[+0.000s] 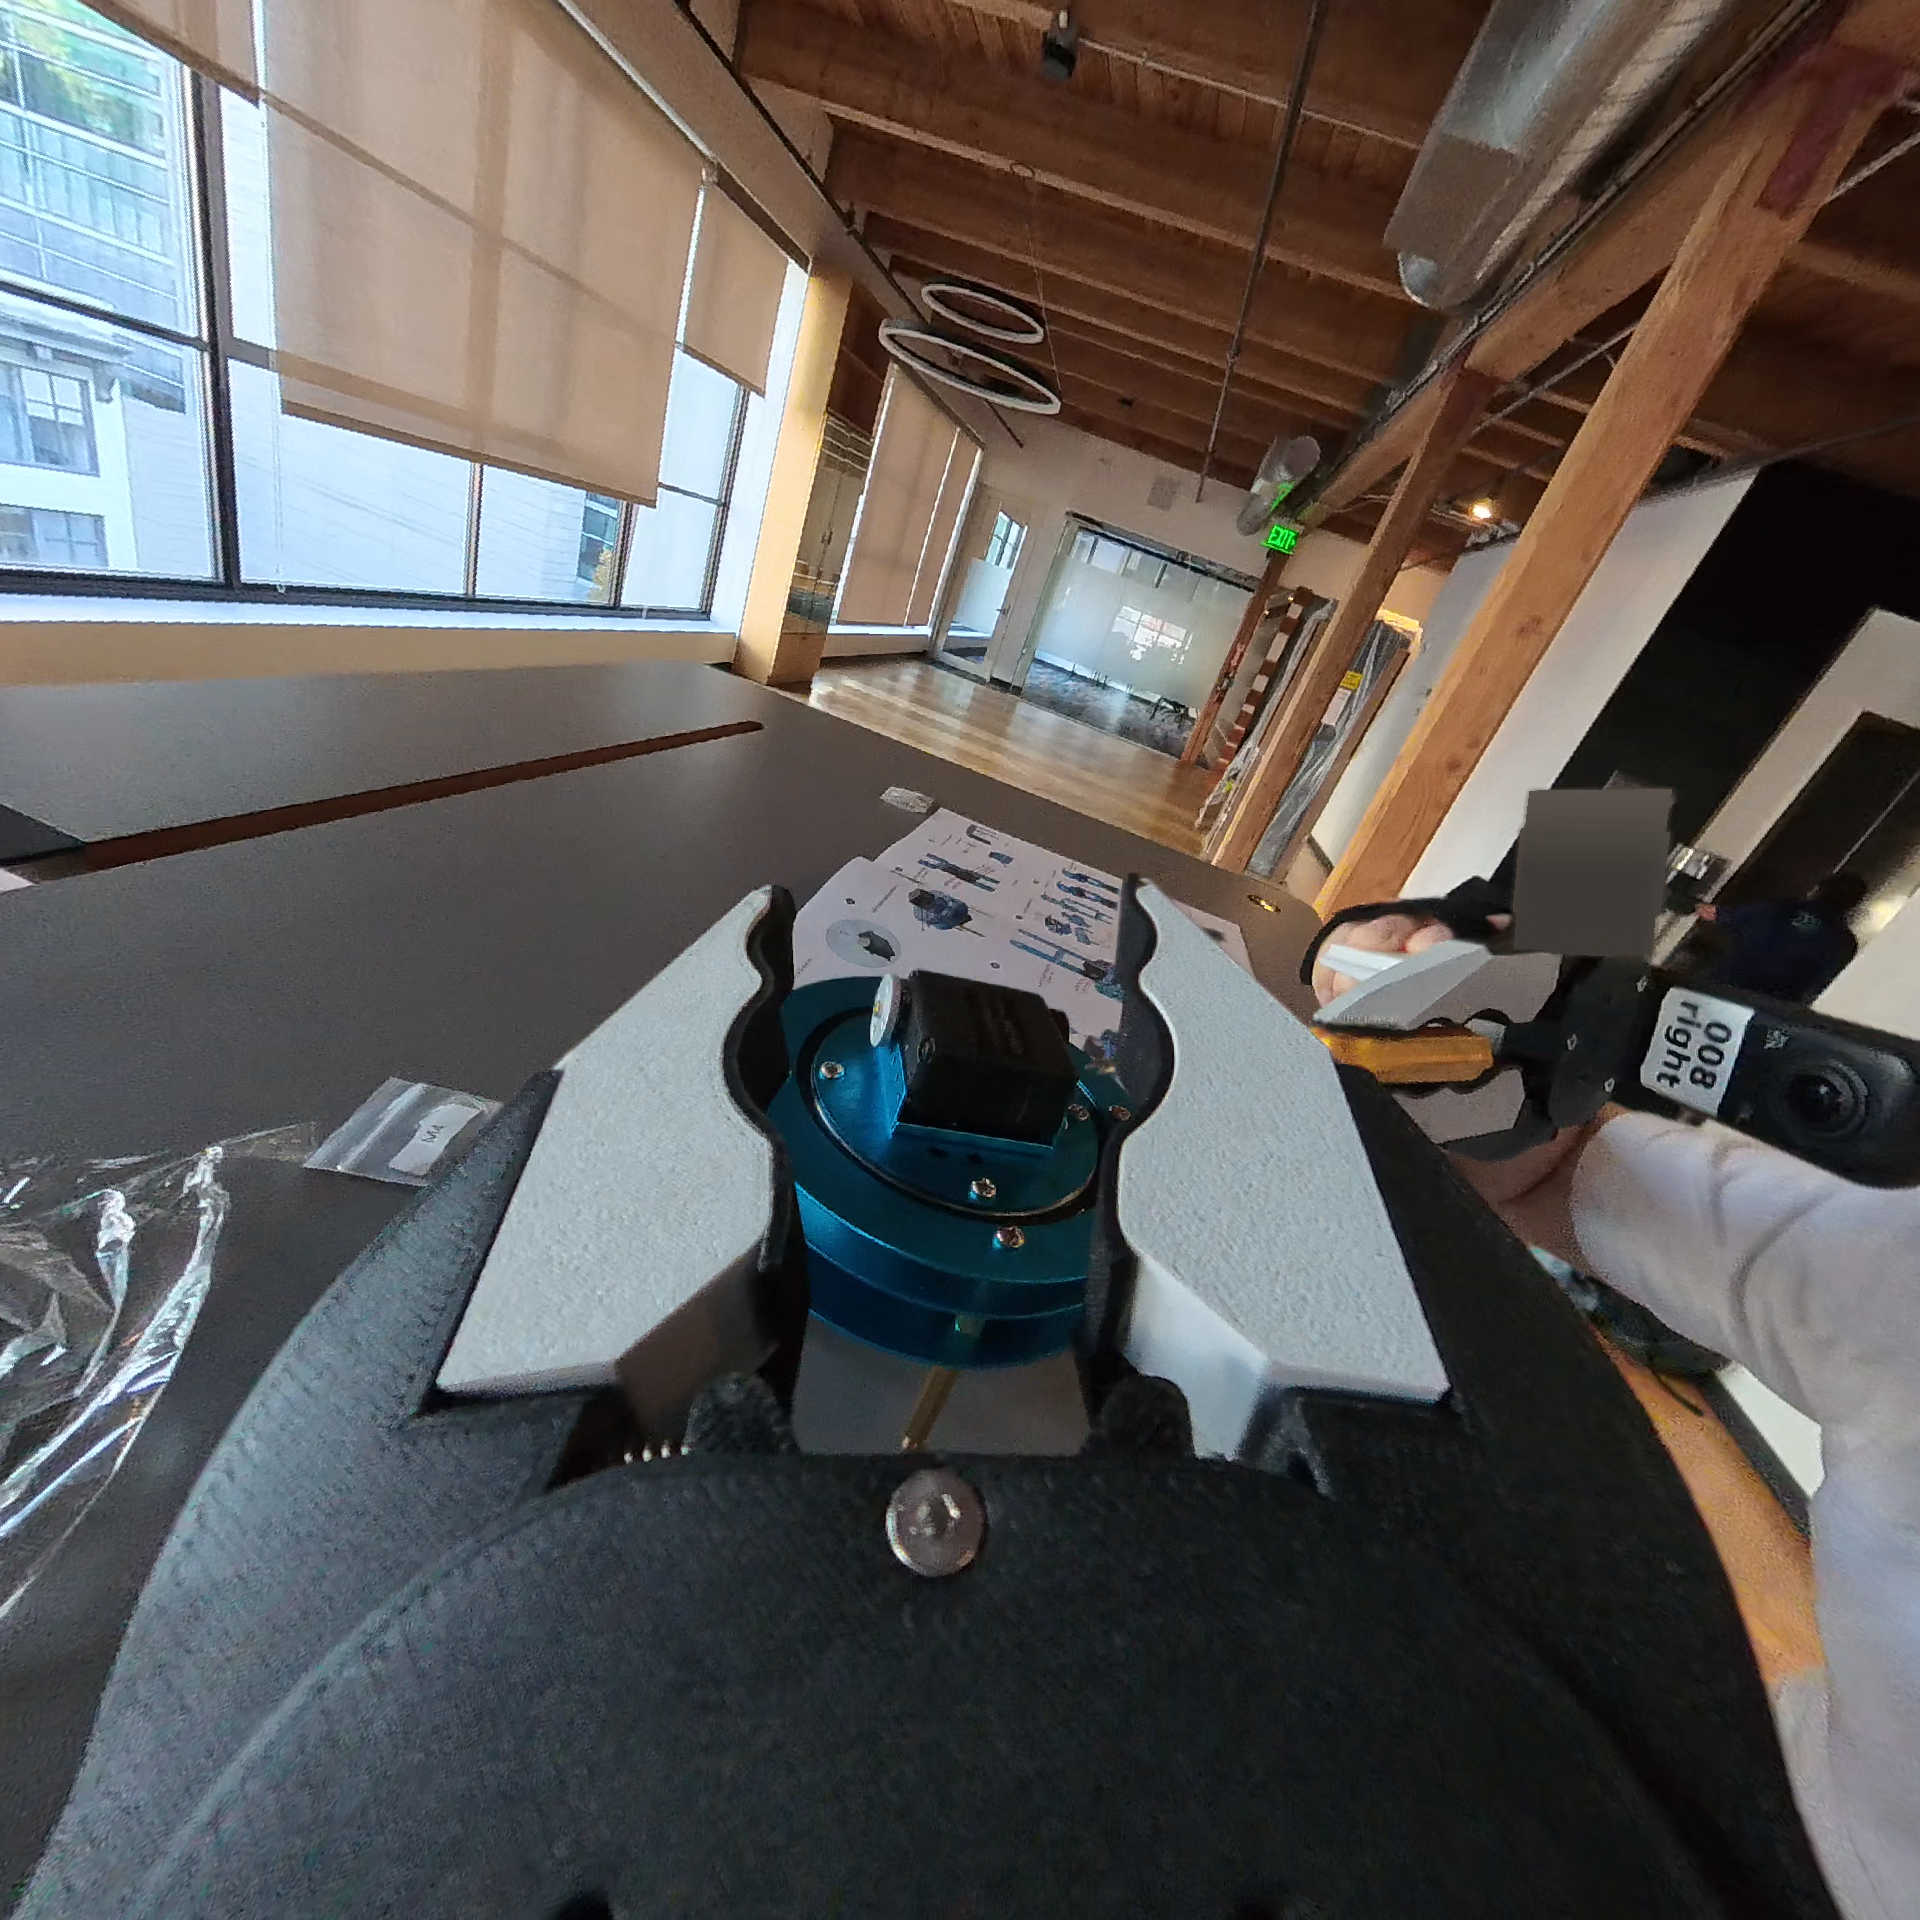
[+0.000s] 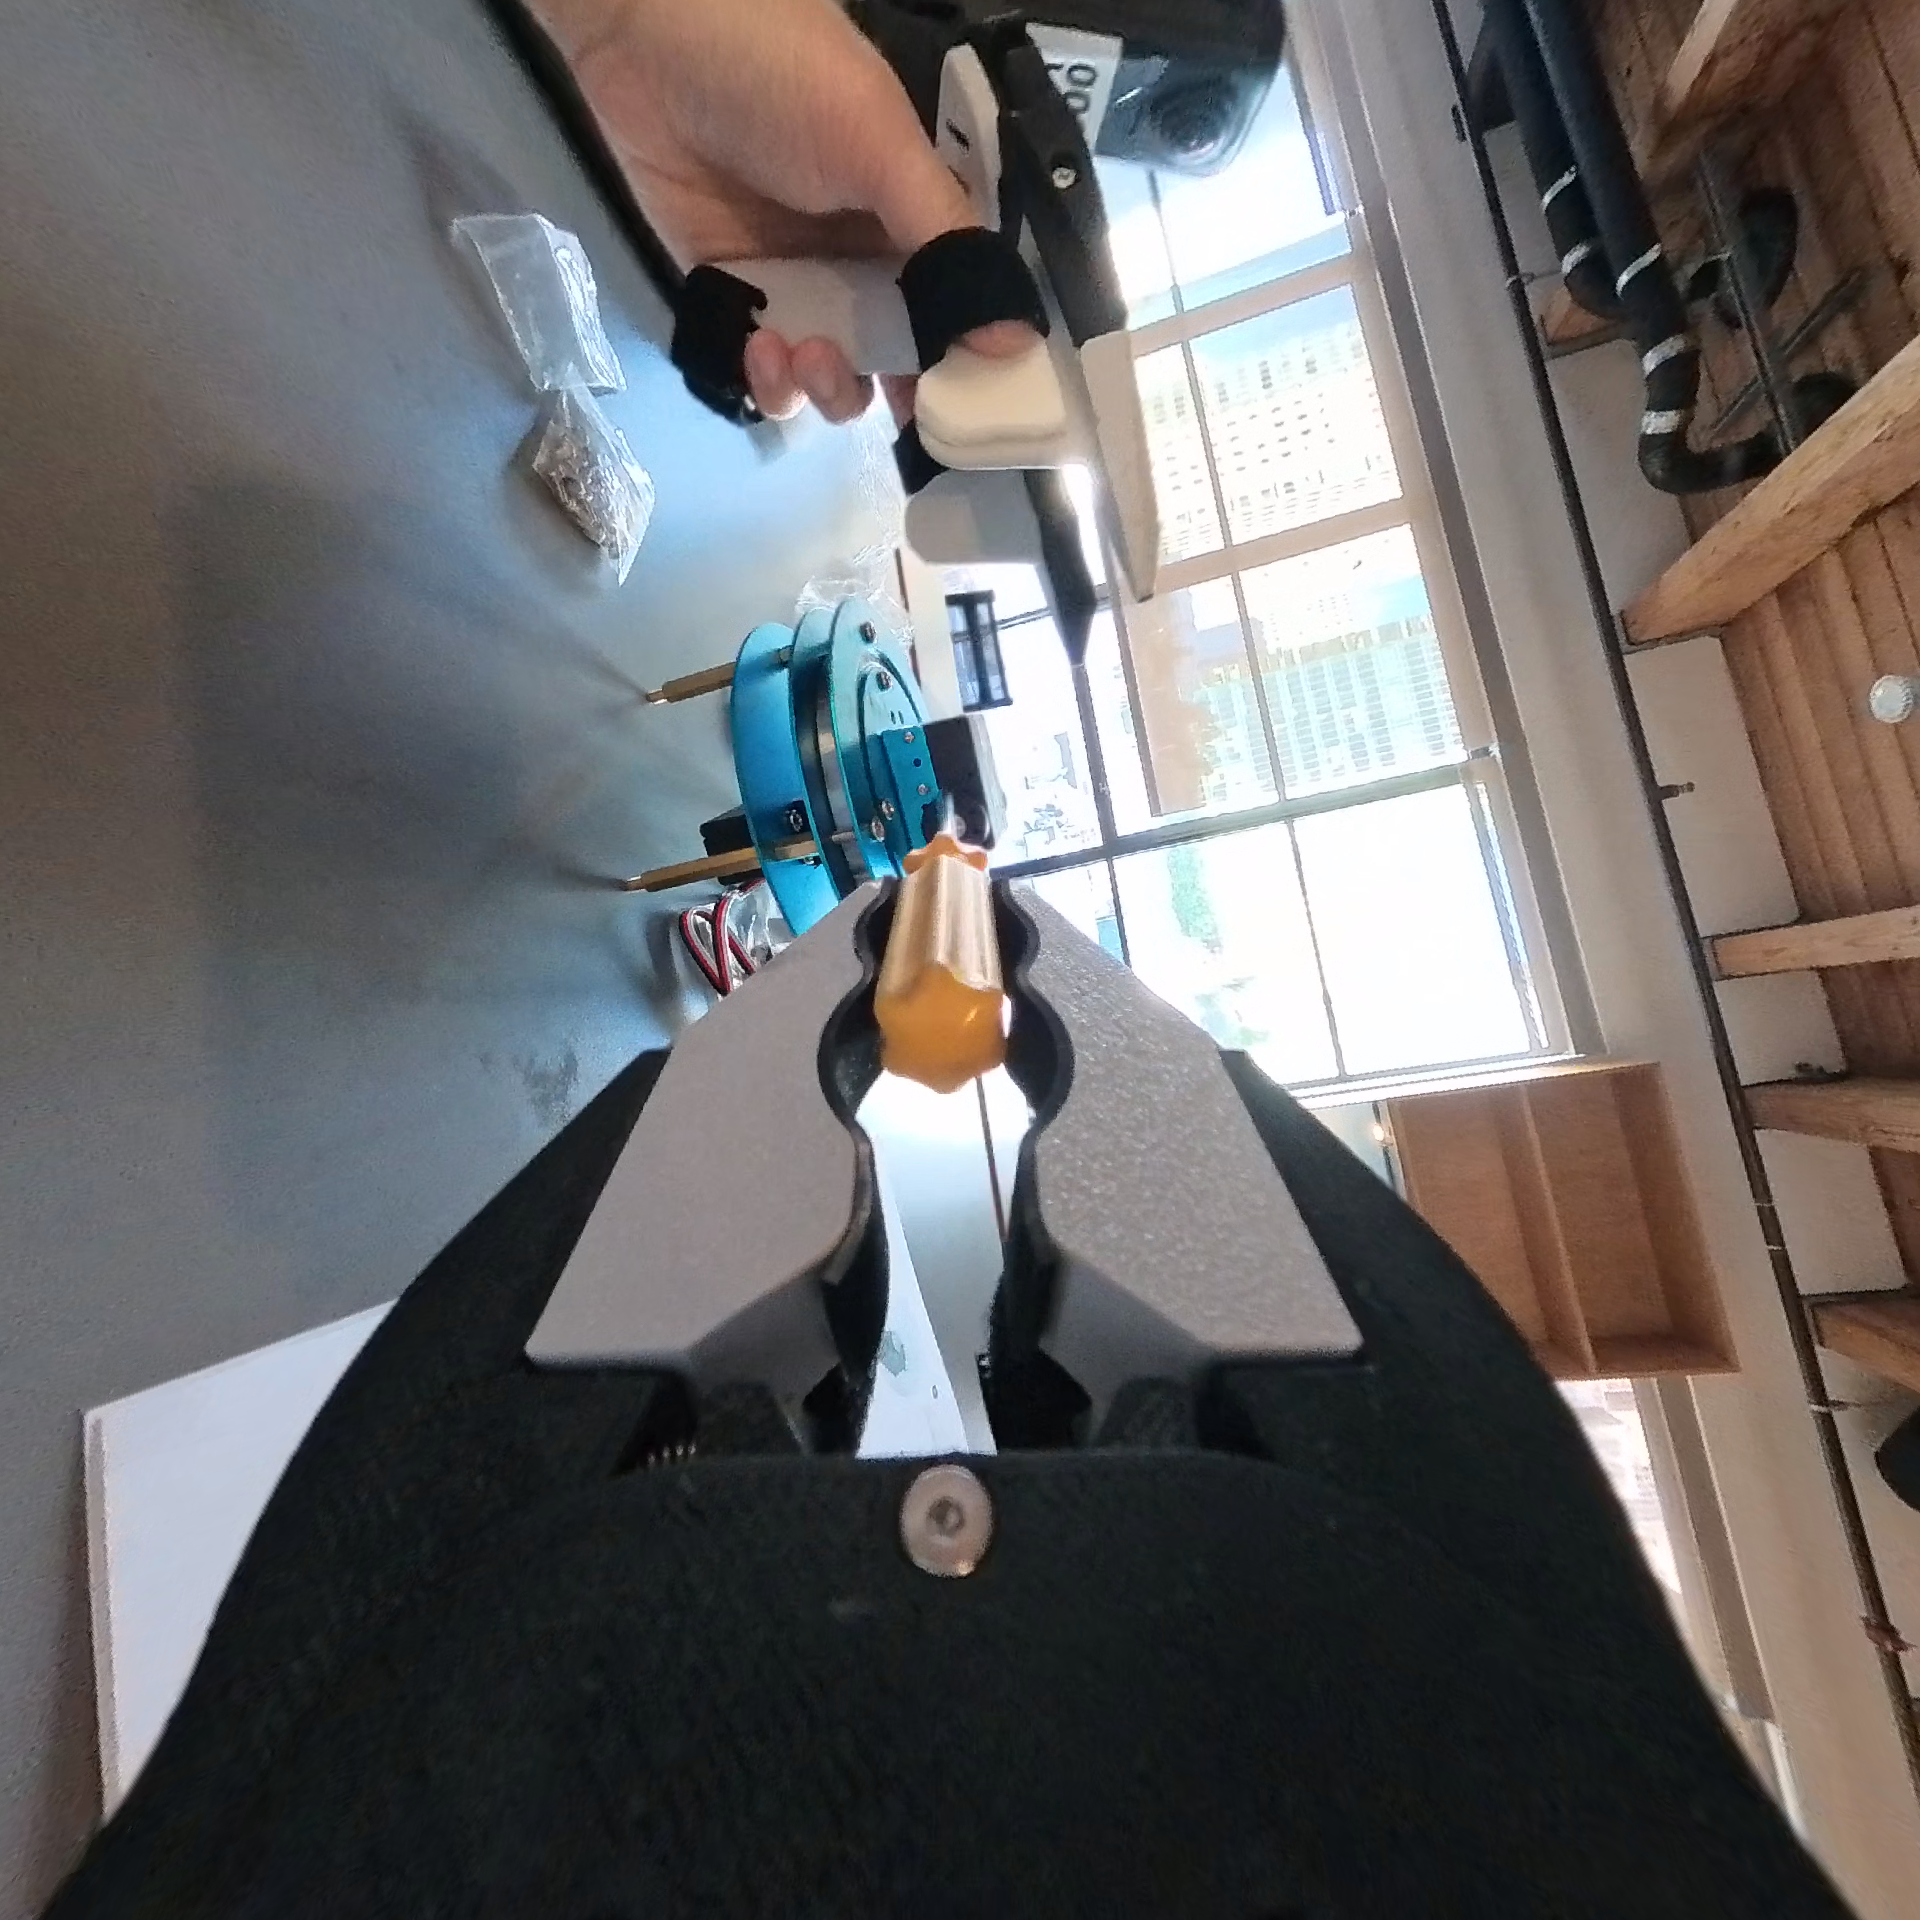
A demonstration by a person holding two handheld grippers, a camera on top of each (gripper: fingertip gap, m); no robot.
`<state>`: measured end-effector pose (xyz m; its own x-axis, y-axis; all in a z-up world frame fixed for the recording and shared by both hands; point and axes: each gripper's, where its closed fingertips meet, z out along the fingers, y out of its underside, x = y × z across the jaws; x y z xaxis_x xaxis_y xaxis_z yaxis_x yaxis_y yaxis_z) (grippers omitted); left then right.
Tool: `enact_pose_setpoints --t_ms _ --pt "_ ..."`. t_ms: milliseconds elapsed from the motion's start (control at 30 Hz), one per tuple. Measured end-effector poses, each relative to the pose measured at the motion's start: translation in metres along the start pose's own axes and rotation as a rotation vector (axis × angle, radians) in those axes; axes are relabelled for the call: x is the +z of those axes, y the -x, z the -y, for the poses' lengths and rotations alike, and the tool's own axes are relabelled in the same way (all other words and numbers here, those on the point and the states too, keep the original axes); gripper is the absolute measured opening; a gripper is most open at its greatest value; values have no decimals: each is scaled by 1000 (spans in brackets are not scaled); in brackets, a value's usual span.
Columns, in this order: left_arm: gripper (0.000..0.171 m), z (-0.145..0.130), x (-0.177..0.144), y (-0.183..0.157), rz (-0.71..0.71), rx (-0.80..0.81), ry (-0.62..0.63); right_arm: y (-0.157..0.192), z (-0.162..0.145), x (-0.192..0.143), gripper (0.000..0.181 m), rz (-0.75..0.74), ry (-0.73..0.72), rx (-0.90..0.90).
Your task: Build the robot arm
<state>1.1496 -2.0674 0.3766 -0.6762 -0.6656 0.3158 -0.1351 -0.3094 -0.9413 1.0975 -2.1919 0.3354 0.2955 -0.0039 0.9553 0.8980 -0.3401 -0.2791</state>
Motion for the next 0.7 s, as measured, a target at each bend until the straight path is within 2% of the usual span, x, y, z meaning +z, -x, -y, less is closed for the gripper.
enact_pose_setpoints --t_ms 200,467,700 --pt "56 6 -1 0 -31 -118 -33 6 0 3 15 17 -1 -20" --pt "62 -29 14 -2 -34 -103 130 4 2 1 15 5 -10 -54" --pt "59 -40 16 3 -16 -110 173 5 0 3 15 -5 -7 -116"
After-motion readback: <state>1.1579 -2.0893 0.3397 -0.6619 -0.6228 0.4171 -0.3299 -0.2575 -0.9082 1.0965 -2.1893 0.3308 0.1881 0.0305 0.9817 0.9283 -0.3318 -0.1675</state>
